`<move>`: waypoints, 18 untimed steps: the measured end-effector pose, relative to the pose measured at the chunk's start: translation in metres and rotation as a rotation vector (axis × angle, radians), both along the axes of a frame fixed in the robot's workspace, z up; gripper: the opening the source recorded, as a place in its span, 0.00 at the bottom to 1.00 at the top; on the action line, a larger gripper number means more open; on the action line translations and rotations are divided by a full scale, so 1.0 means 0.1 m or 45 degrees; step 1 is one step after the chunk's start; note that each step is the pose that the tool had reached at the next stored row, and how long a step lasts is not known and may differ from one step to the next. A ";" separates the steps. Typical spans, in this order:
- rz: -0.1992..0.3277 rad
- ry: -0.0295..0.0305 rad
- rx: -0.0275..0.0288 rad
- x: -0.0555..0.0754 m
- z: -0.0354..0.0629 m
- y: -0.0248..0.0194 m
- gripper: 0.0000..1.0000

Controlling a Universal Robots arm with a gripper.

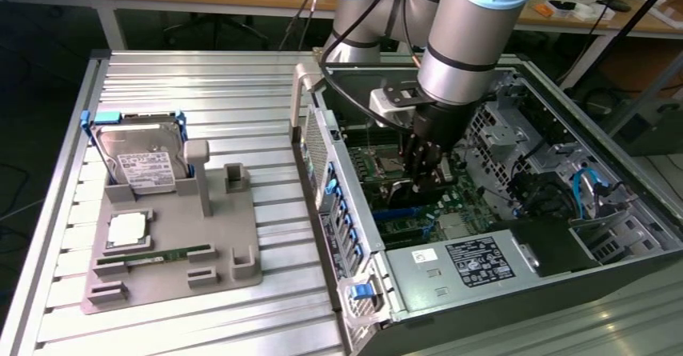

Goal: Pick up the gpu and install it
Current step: 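Insert the gpu into the slot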

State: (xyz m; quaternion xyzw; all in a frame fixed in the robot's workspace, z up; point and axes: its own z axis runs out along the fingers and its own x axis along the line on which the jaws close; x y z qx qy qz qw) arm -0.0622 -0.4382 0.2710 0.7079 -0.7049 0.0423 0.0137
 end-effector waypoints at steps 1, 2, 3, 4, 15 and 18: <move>0.000 0.0000 0.0001 0.00 0.000 0.000 0.27; 0.000 0.0000 0.0000 0.00 0.000 0.000 0.27; 0.000 0.0000 0.0001 0.00 0.000 0.000 0.27; 0.000 0.0000 0.0000 0.00 0.000 0.000 0.27; 0.000 0.0000 0.0000 0.00 -0.045 0.000 0.27; 0.000 -0.0057 0.0001 -0.01 -0.051 0.007 0.27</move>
